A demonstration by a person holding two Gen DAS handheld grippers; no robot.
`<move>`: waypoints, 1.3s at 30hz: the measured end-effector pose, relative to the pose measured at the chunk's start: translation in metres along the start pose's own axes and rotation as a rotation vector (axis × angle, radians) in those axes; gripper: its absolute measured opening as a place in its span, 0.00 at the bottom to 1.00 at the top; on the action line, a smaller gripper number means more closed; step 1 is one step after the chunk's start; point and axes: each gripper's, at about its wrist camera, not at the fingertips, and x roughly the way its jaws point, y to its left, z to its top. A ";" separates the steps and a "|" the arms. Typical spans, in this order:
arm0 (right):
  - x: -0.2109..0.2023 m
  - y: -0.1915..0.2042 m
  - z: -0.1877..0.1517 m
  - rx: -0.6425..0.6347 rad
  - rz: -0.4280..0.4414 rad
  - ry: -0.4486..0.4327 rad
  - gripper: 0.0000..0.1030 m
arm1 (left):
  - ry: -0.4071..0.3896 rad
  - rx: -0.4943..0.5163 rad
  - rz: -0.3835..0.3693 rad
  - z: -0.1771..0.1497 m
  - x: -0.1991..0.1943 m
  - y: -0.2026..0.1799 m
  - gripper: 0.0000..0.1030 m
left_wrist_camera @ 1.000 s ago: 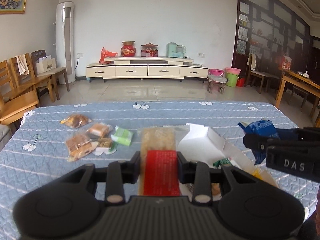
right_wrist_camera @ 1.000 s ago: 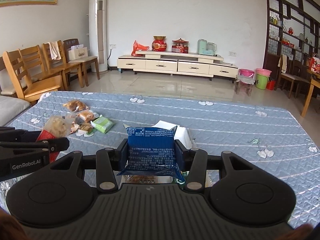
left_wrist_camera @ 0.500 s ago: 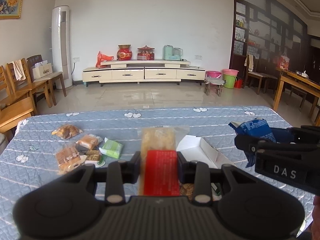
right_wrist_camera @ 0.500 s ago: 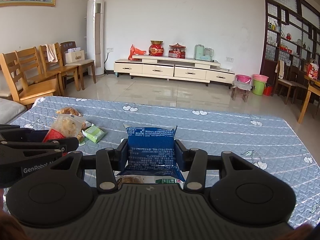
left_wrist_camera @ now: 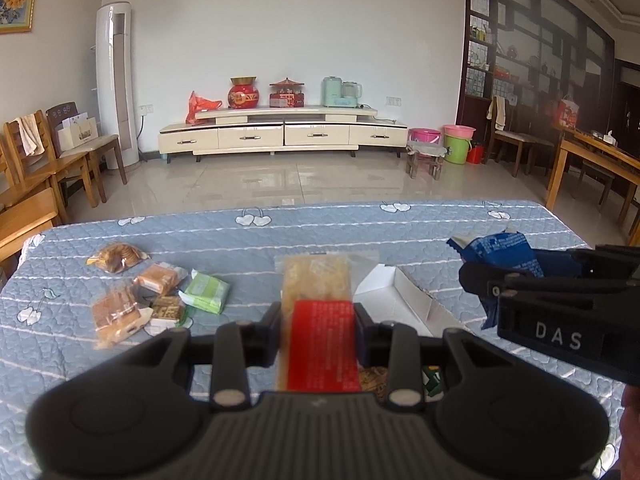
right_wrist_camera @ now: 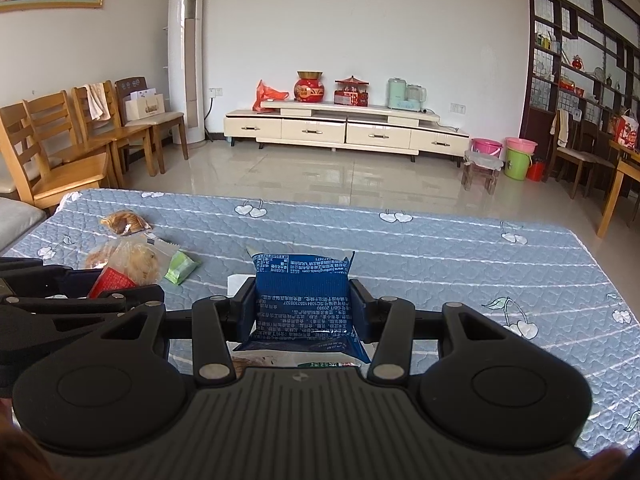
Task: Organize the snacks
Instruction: 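Lower the blue pack and red-labelled bag into the white box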
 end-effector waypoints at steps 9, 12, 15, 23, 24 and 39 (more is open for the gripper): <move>0.012 0.004 0.004 0.009 -0.008 0.030 0.56 | 0.025 0.003 0.001 0.002 0.017 -0.005 0.33; 0.017 0.004 0.005 0.012 -0.011 0.039 0.56 | 0.035 -0.001 -0.001 0.002 0.022 -0.005 0.33; 0.022 0.005 0.006 0.010 -0.012 0.050 0.56 | 0.042 0.001 -0.001 0.002 0.027 -0.006 0.33; 0.034 0.013 0.009 0.007 -0.016 0.080 0.56 | 0.064 -0.010 -0.004 0.004 0.041 -0.006 0.33; 0.035 0.014 0.009 0.008 -0.015 0.084 0.56 | 0.066 -0.010 -0.005 0.004 0.042 -0.006 0.33; 0.054 0.024 0.014 0.000 -0.011 0.139 0.56 | 0.098 -0.016 -0.014 0.007 0.061 -0.008 0.33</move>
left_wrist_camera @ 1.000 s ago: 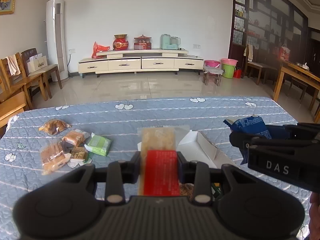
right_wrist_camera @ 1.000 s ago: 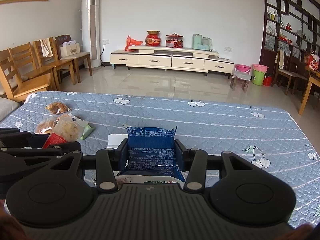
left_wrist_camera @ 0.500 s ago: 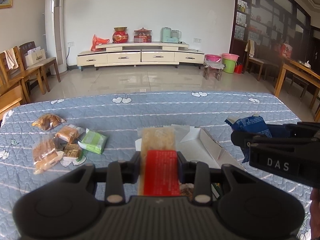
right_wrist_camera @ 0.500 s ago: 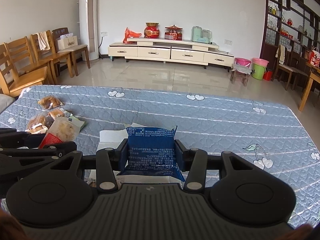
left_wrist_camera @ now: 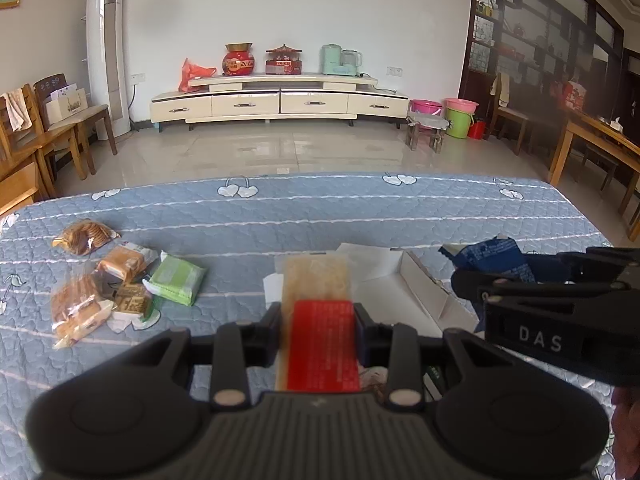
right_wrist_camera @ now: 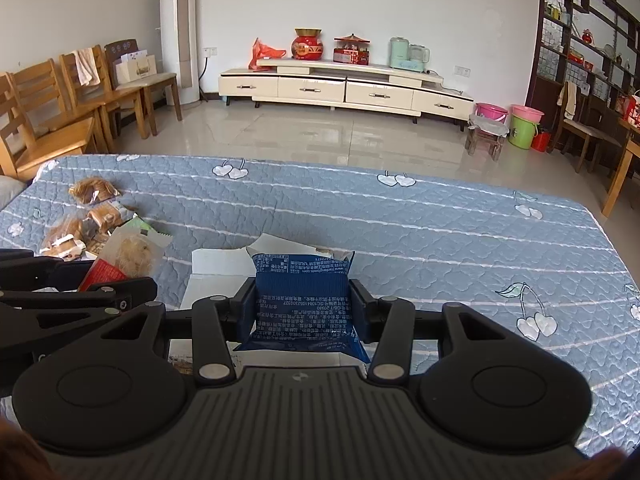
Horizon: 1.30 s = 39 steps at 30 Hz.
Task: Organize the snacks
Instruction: 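Lower the blue pack and red-labelled bag into the white box, then open both tools to release the packs inside the box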
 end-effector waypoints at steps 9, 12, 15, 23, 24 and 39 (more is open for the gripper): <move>0.011 0.004 0.007 0.008 -0.009 0.020 0.56 | 0.014 0.004 -0.004 -0.001 0.012 -0.001 0.33; 0.017 0.003 0.007 0.009 -0.008 0.029 0.56 | 0.023 0.003 -0.004 -0.002 0.017 -0.001 0.33; 0.023 0.006 0.010 0.011 -0.007 0.036 0.56 | 0.031 0.004 -0.005 -0.002 0.022 -0.002 0.33; 0.044 0.015 0.020 0.007 -0.008 0.054 0.56 | 0.052 0.005 -0.010 -0.002 0.037 -0.003 0.33; 0.046 0.015 0.021 0.008 -0.008 0.056 0.56 | 0.055 0.005 -0.011 -0.002 0.039 -0.003 0.33; 0.094 0.012 0.027 0.015 -0.012 0.086 0.56 | 0.096 0.004 -0.063 -0.002 0.072 -0.013 0.33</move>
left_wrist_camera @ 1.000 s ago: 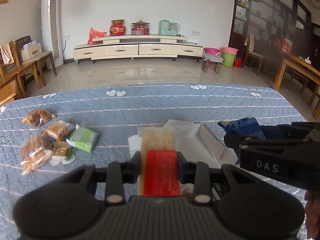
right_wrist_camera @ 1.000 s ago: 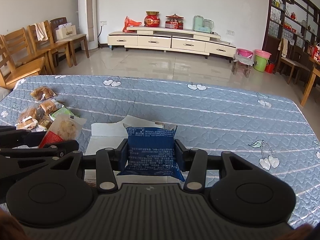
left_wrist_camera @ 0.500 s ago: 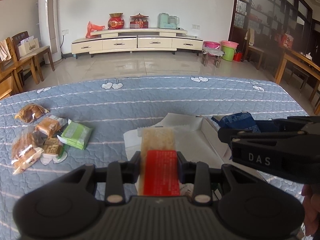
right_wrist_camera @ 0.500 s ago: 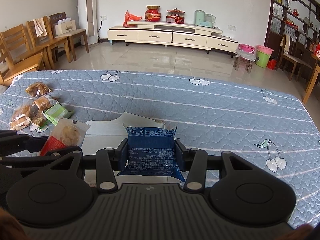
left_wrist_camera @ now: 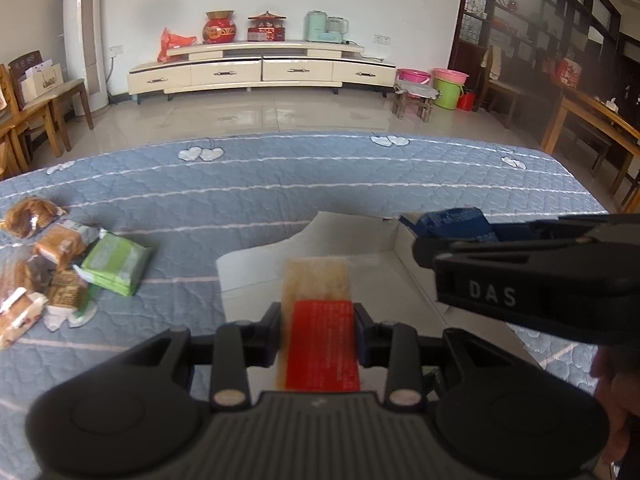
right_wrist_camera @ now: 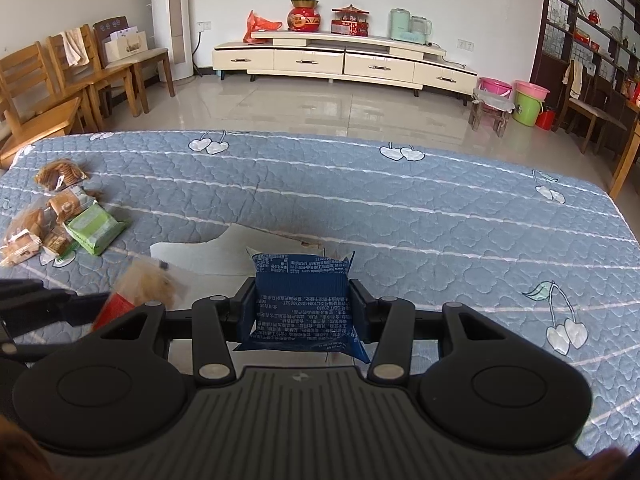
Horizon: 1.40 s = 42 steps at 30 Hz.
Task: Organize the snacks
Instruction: 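Open both tools to release the packs inside the box, then move both tools away from the box toward the snack pile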
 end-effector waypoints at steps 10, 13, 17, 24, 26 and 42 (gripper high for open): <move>-0.004 0.004 -0.007 0.002 -0.036 -0.052 0.64 | 0.000 -0.031 -0.076 -0.002 -0.005 0.003 0.60; -0.015 0.006 -0.008 0.004 -0.048 -0.077 0.66 | -0.016 -0.035 -0.051 -0.002 -0.017 0.006 0.64; -0.031 0.010 -0.010 -0.005 -0.057 -0.104 0.77 | -0.034 -0.029 0.009 -0.001 -0.034 0.013 0.70; -0.048 0.018 -0.014 0.019 -0.058 -0.113 0.88 | -0.051 -0.055 0.083 -0.009 -0.065 0.036 0.72; -0.052 0.023 -0.016 0.015 -0.046 -0.113 0.89 | -0.059 -0.062 0.104 -0.012 -0.073 0.043 0.73; -0.058 0.060 -0.019 -0.055 0.042 -0.102 0.93 | -0.087 -0.138 0.202 -0.025 -0.109 0.098 0.73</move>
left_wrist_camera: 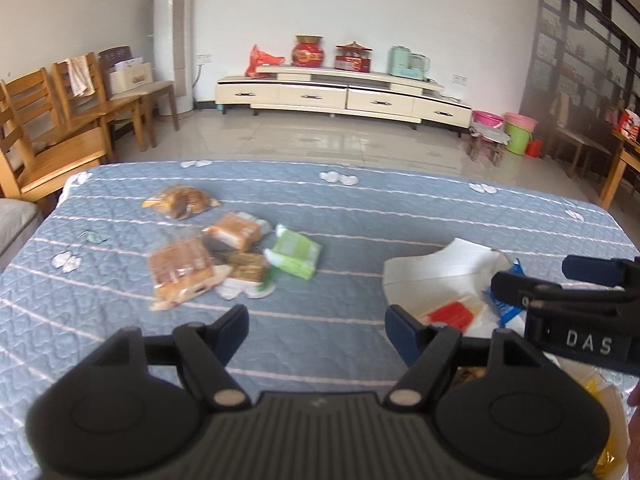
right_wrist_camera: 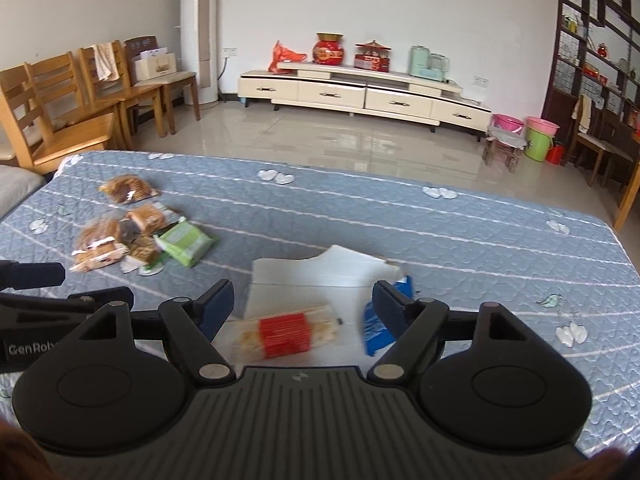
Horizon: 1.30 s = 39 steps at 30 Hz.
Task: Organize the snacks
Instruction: 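Move both tools away from the box toward the snack pile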
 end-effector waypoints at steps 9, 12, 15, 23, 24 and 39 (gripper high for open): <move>0.004 0.023 -0.001 -0.034 0.042 0.006 0.93 | -0.008 -0.030 0.032 -0.005 -0.004 0.024 0.73; 0.006 0.029 -0.001 -0.043 0.053 0.010 0.93 | -0.009 -0.043 0.041 -0.007 -0.006 0.032 0.73; 0.006 0.036 -0.001 -0.055 0.064 0.011 0.93 | -0.012 -0.051 0.049 -0.008 -0.007 0.038 0.73; 0.008 0.052 0.000 -0.088 0.090 0.014 0.93 | -0.016 -0.079 0.066 -0.010 -0.010 0.057 0.73; 0.008 0.055 0.000 -0.092 0.092 0.015 0.93 | -0.015 -0.084 0.067 -0.010 -0.009 0.059 0.73; 0.028 0.084 -0.005 -0.133 0.136 0.050 0.94 | 0.004 -0.159 0.082 -0.025 0.005 0.101 0.75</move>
